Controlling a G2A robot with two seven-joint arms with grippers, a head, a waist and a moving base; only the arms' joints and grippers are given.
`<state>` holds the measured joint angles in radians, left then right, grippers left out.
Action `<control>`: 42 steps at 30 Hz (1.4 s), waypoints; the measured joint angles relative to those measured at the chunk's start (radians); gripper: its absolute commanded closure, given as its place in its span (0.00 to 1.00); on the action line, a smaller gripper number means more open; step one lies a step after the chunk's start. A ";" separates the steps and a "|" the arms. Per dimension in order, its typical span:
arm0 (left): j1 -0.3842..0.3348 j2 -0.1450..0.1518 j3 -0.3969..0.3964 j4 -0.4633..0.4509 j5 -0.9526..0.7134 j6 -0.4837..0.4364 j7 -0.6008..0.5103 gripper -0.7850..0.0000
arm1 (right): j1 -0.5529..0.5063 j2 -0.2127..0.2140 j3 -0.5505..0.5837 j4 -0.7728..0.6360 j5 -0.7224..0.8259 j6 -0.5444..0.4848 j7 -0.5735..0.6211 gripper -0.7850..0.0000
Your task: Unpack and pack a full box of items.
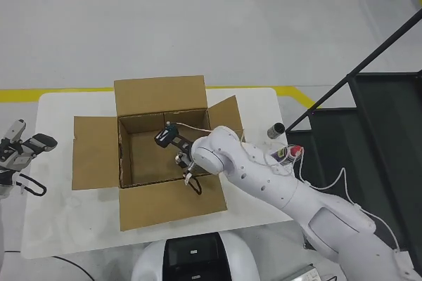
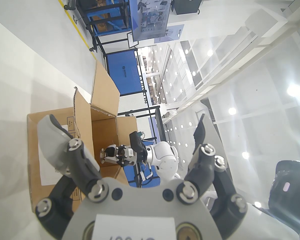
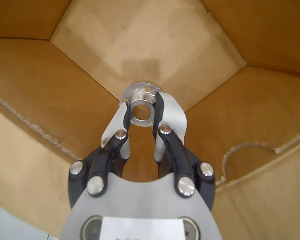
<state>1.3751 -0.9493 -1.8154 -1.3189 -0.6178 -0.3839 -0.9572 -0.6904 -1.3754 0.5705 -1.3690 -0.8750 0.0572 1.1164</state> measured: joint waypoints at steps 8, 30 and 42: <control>0.000 0.000 0.000 0.000 0.000 0.000 0.000 0.00 | 0.062 -0.067 -0.054 0.213 0.024 0.018 -0.085 1.00; 0.000 0.000 0.000 0.000 0.000 0.000 0.000 0.00 | 0.089 -0.135 -0.051 0.330 0.010 0.017 -0.121 0.00; 0.000 0.000 0.000 0.000 0.000 0.000 0.000 0.00 | -0.300 0.060 0.344 -0.366 0.012 -0.258 0.043 0.00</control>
<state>1.3751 -0.9493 -1.8154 -1.3189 -0.6178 -0.3839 -0.9572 -0.9907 -1.3155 0.9147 -1.7349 -0.8628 -0.2004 1.1595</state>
